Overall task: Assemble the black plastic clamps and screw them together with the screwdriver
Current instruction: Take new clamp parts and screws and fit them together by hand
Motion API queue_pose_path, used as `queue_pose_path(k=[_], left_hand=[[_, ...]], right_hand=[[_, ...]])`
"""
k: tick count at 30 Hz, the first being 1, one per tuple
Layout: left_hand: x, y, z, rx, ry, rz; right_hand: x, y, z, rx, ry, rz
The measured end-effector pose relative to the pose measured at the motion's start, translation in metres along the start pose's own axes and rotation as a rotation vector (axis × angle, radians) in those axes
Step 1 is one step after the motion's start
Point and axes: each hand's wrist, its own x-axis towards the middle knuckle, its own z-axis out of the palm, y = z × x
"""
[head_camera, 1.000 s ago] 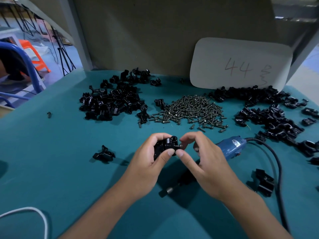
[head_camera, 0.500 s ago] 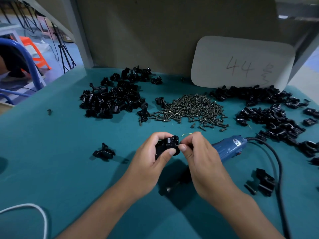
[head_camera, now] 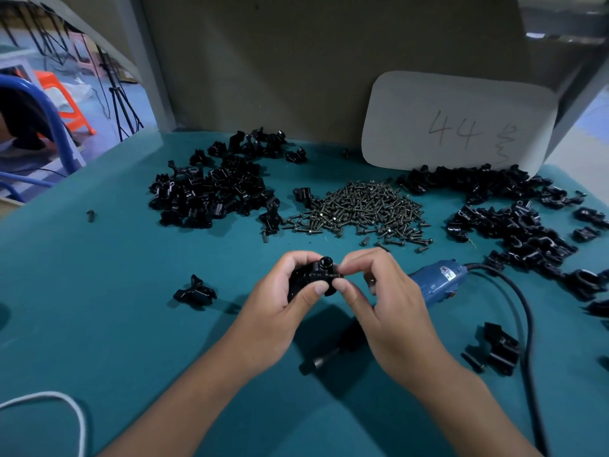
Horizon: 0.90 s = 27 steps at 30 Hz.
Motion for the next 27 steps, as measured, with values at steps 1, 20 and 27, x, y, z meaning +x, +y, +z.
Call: queue_pose_path(k=[1,20,27], left_hand=[[0.0002,-0.0008,-0.0001,0.001,0.007,0.007],[-0.0043,0.0065,-0.0013,0.098,-0.063,0.075],[-0.0040,0.0053,0.0022,0.075,-0.131,0.028]], right_hand=[[0.0008,-0.0002,-0.0010,0.014,-0.019,0.043],[0.0036,0.0067,-0.0016,-0.144,-0.120,-0.058],[0.0064,0.0067,-0.0029,-0.240,-0.159,-0.036]])
